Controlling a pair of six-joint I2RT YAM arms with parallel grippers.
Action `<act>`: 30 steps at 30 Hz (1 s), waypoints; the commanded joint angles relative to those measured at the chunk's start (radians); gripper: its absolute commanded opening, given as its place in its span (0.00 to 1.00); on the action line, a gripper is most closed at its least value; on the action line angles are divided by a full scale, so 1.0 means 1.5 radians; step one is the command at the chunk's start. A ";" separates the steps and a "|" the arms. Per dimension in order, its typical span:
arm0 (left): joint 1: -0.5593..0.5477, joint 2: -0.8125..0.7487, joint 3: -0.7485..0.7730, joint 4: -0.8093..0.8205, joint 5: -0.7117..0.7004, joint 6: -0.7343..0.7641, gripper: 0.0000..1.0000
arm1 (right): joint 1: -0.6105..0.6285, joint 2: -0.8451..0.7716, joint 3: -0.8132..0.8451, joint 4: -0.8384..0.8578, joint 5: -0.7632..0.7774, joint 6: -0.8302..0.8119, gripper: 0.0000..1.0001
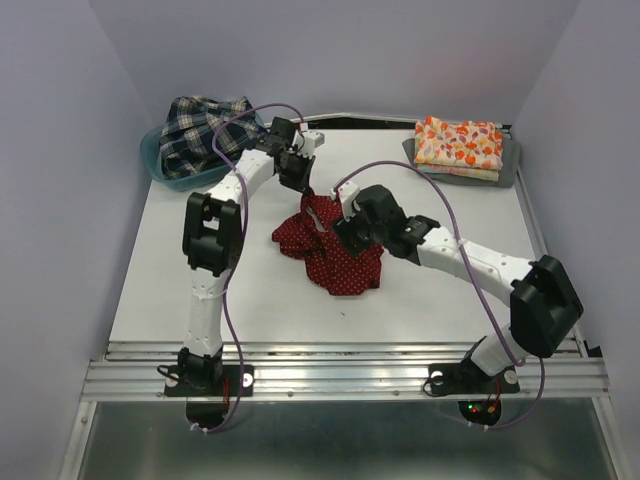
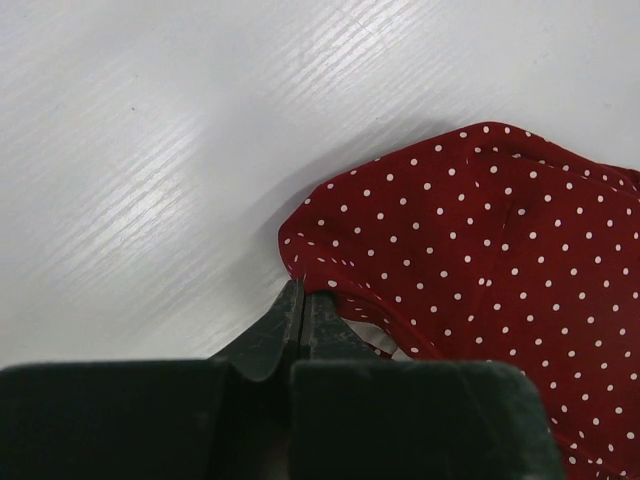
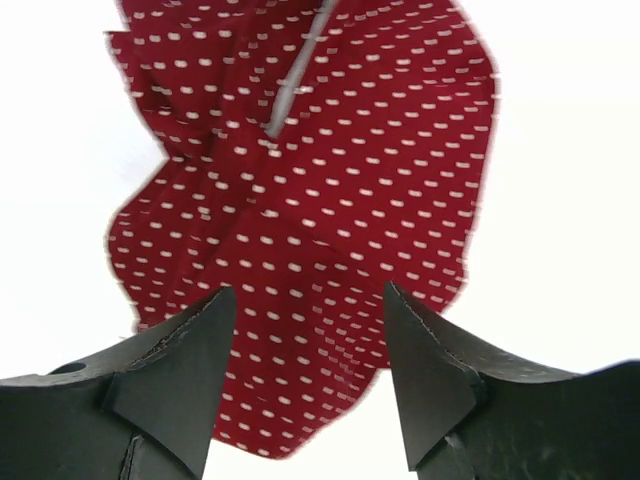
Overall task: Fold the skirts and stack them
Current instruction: Flatten the skirt out
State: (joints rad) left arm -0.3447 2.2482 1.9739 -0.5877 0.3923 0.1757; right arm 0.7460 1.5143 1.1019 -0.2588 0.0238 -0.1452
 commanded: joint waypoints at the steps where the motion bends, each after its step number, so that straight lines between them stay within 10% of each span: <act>1: 0.002 -0.056 0.014 0.005 0.006 0.011 0.00 | -0.006 0.049 0.039 -0.015 -0.095 0.081 0.65; 11: 0.002 -0.058 0.017 0.008 -0.001 0.016 0.00 | -0.013 0.110 0.086 -0.018 -0.092 0.129 0.60; 24: 0.002 -0.067 0.012 0.009 -0.006 0.025 0.00 | -0.027 0.137 0.095 -0.018 -0.052 0.129 0.03; 30: 0.003 -0.104 0.003 0.004 -0.021 0.052 0.00 | -0.055 0.087 0.105 -0.038 -0.041 0.048 0.03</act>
State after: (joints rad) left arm -0.3447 2.2280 1.9728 -0.5869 0.3798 0.2153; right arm 0.6922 1.7138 1.2034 -0.3111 -0.0654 0.0296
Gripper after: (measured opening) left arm 0.033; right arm 0.022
